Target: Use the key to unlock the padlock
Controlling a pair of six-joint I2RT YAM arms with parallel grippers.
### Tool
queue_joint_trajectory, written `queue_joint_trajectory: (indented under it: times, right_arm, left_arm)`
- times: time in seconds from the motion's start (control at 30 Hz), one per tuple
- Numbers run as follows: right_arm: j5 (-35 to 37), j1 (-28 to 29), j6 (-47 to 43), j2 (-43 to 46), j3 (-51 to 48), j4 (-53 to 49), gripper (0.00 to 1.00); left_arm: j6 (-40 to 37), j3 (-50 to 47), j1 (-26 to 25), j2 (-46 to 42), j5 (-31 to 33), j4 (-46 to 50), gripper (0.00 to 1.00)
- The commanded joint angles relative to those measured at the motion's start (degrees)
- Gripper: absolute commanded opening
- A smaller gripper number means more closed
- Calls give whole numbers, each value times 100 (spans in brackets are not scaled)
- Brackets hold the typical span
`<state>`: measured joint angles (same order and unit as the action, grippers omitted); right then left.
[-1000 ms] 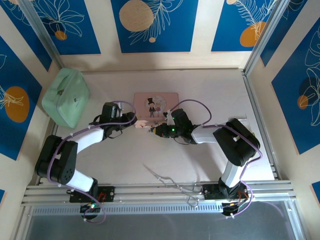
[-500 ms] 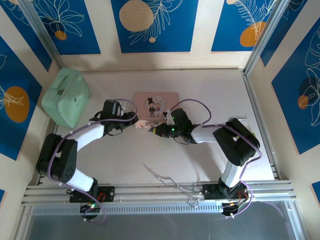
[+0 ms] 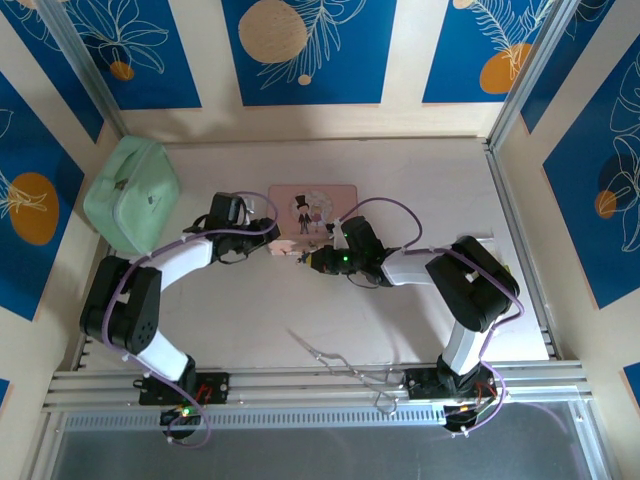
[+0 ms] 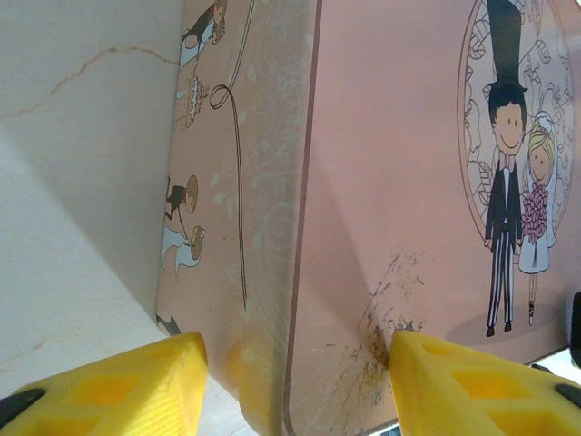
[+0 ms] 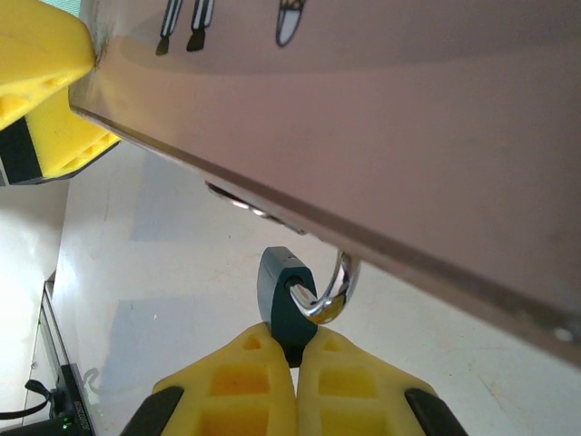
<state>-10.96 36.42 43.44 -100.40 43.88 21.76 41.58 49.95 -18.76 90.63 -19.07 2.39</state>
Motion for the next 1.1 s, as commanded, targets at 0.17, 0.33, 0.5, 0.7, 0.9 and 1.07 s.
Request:
queue_joint_trajectory:
  times: [0.17,0.33,0.5,0.7,0.9,1.07]
  right_arm:
    - [403,-75,275,-309,-184,-857,0]
    - [415,-74,279,-235,-243,-809,0]
    - [472,-83,279,-149,-300,-795,0]
    - [457,-83,210,-113,-251,-856,0]
    - [433,-92,96,-44,-198,-989,0]
    - [349,-100,68,-52,-203,-965,0]
  left_arm:
    - [25,-414,0,78,-90,-20,54]
    - [32,-656,-5,10,-74,-114,54]
    - [92,-824,-4,-102,-101,-185,53]
    - [122,-966,-9,-227,-133,-202,53]
    - [192,-1153,-55,-366,-167,-282,51]
    - [81,-963,-60,-292,-116,-118,51]
